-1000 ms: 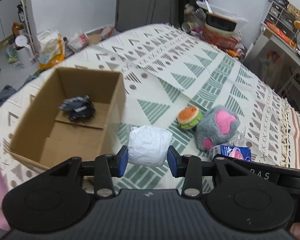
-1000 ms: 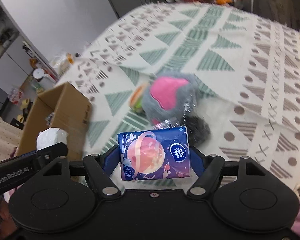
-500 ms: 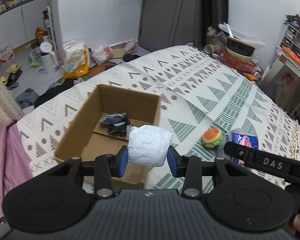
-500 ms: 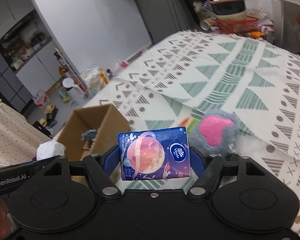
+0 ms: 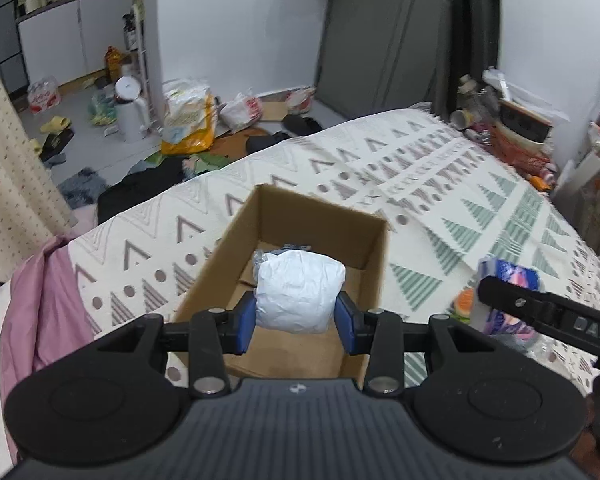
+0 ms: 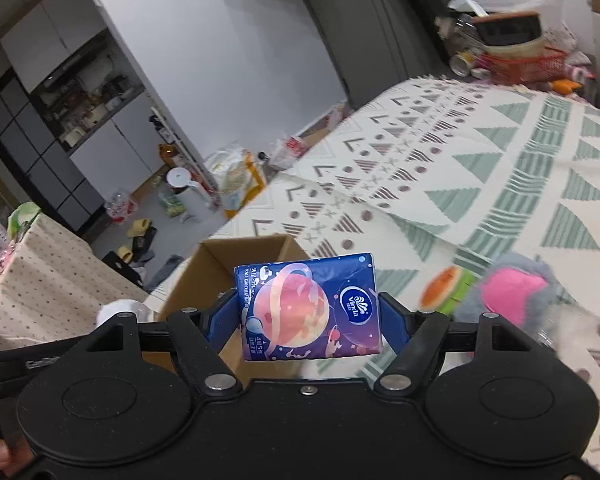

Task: Organize soft objects
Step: 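Carry the white bundle and tissue pack in both tools over the box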

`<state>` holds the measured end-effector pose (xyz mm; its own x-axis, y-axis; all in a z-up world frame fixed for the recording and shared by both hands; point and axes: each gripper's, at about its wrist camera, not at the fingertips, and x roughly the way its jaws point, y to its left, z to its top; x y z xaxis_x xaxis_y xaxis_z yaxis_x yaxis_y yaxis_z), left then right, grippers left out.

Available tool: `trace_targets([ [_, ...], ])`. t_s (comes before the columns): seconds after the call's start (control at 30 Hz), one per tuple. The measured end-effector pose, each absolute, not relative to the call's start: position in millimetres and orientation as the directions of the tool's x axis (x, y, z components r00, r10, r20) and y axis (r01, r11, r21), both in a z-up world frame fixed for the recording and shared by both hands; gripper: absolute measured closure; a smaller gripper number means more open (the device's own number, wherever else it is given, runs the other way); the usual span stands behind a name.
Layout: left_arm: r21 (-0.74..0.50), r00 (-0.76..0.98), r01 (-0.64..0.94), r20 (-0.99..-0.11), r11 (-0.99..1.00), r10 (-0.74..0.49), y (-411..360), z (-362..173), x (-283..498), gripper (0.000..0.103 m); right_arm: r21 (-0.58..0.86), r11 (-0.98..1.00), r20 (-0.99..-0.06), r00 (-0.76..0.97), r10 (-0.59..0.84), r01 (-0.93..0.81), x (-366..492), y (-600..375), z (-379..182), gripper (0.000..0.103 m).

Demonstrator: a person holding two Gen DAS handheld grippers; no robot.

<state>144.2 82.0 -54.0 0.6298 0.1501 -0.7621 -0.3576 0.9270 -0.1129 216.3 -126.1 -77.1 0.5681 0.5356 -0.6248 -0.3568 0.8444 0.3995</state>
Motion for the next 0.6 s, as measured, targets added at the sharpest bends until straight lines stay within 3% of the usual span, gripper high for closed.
trace_targets([
  [0.6, -0.189, 0.586, -0.419, -0.803, 0.888, 0.106, 128.7, -117.0, 186.3, 0.062, 0.405, 0.803, -0.602, 0.534, 0.594, -0.437, 244.9, -68.6, -93.0, 0.032],
])
